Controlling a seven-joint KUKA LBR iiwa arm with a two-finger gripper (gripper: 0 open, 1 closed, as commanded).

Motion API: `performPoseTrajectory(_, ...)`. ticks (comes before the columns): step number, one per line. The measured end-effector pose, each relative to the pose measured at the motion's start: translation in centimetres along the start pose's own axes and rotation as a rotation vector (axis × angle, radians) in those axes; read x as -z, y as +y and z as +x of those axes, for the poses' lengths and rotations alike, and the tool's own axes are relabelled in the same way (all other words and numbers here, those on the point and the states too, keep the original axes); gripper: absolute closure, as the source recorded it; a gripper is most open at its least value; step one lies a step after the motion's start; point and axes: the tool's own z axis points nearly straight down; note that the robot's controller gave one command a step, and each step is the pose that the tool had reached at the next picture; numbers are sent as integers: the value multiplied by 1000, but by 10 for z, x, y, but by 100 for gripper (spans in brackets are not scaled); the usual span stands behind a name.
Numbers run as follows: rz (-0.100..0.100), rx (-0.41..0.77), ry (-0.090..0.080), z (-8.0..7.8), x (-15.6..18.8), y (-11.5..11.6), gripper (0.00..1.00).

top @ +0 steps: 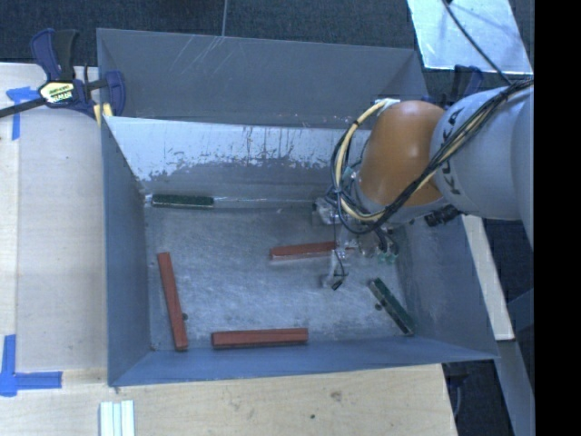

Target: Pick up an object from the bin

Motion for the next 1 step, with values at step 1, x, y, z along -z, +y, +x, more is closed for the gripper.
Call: performPoseTrajectory(1, 0, -89, -4, 16, 35, 16, 0)
